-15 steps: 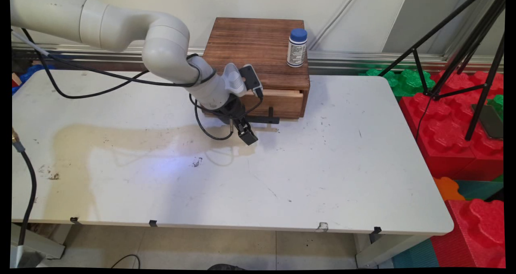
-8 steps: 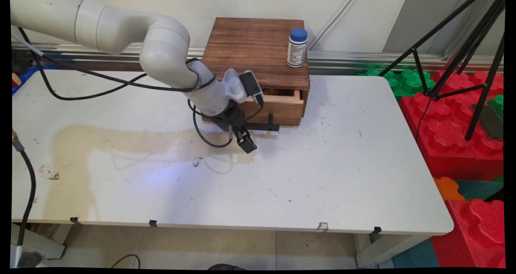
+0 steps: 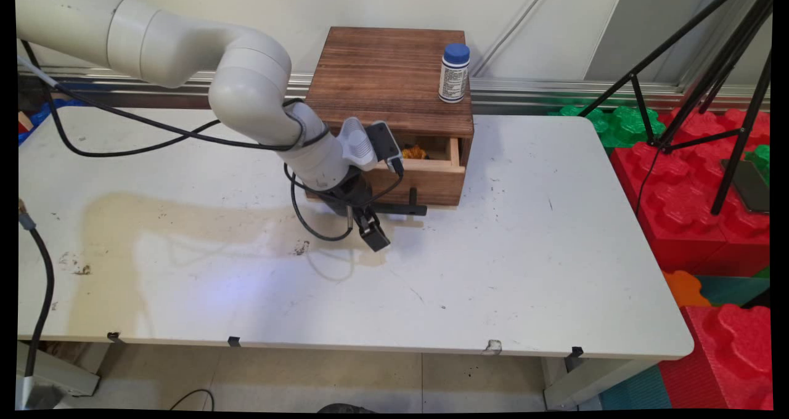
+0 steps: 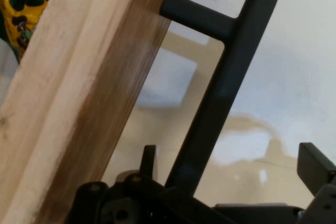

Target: Open the drawer

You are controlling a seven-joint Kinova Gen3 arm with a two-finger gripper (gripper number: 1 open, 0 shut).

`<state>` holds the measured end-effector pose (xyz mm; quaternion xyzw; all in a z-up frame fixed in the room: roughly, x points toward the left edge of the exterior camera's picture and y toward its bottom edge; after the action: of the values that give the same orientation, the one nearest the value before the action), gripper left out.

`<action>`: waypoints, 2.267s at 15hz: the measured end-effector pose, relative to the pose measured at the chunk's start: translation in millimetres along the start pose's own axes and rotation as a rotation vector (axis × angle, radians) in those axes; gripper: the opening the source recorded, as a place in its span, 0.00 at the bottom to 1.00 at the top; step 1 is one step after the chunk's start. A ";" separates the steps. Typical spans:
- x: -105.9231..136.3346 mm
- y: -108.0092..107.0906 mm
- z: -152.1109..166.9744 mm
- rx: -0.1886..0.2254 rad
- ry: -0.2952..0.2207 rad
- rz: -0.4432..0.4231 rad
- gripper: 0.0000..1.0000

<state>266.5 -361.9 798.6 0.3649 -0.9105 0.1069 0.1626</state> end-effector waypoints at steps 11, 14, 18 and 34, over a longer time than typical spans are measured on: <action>-4.2 35.9 -11.9 -0.048 -0.043 0.013 1.00; -4.7 44.9 -15.4 -0.061 -0.048 0.031 1.00; -6.5 56.2 -19.7 -0.076 -0.058 0.053 1.00; -24.6 100.1 -39.6 -0.144 -0.114 0.125 1.00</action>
<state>221.8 -262.8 818.3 0.3003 -0.9446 0.0301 0.1293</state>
